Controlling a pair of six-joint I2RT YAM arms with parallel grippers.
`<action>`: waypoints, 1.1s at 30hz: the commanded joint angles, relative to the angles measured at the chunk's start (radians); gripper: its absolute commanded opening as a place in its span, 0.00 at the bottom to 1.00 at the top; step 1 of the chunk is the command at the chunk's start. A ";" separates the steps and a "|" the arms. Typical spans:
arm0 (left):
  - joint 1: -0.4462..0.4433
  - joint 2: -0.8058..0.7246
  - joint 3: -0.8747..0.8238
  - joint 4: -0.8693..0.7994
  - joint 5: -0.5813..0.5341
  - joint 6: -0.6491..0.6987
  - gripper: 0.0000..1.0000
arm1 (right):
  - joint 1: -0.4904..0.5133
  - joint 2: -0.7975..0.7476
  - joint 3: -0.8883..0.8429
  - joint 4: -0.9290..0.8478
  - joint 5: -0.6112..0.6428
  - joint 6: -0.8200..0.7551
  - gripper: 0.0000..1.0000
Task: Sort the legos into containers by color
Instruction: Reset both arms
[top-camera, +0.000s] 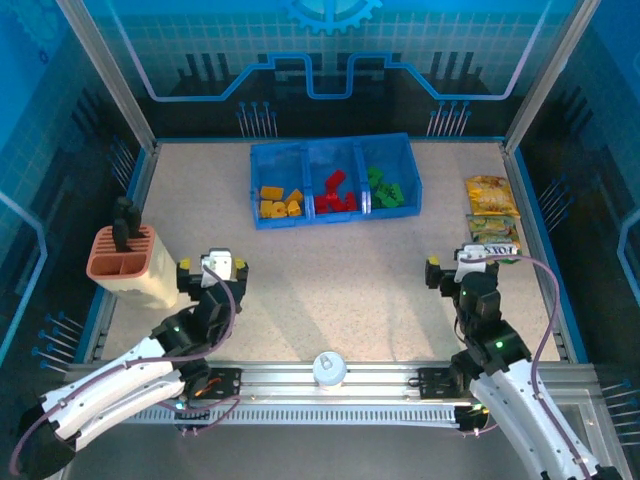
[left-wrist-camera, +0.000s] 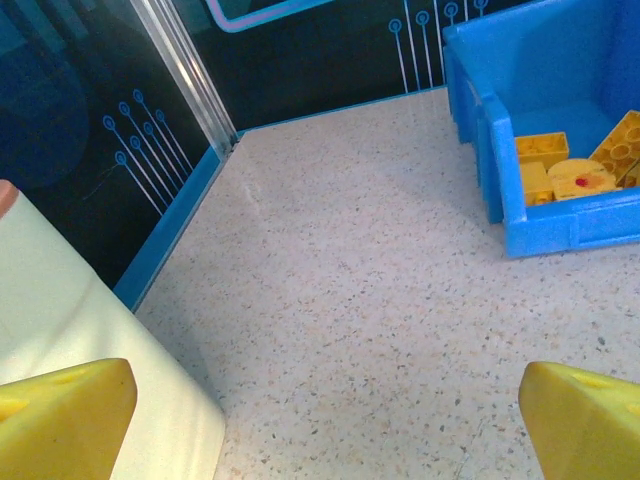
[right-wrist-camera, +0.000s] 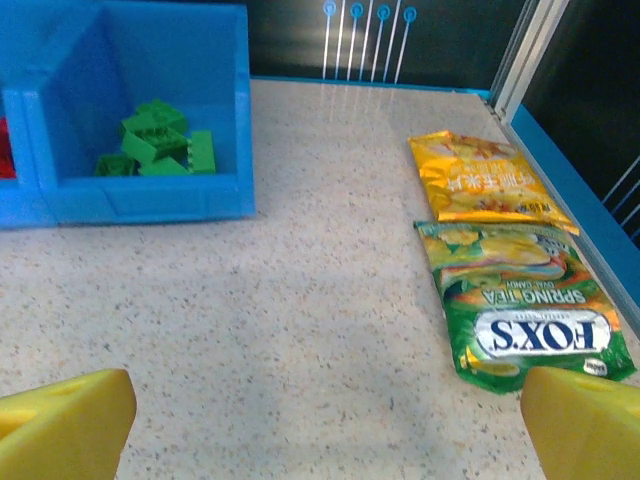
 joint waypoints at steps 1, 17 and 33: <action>-0.004 -0.011 -0.029 0.010 -0.036 -0.048 0.99 | 0.009 -0.024 -0.020 -0.009 0.034 0.017 1.00; 0.019 -0.018 -0.113 0.157 -0.008 0.017 0.99 | 0.008 -0.018 -0.125 0.105 -0.017 -0.013 1.00; 0.137 0.047 -0.123 0.280 0.101 0.042 0.99 | -0.073 0.219 -0.148 0.412 -0.059 -0.042 1.00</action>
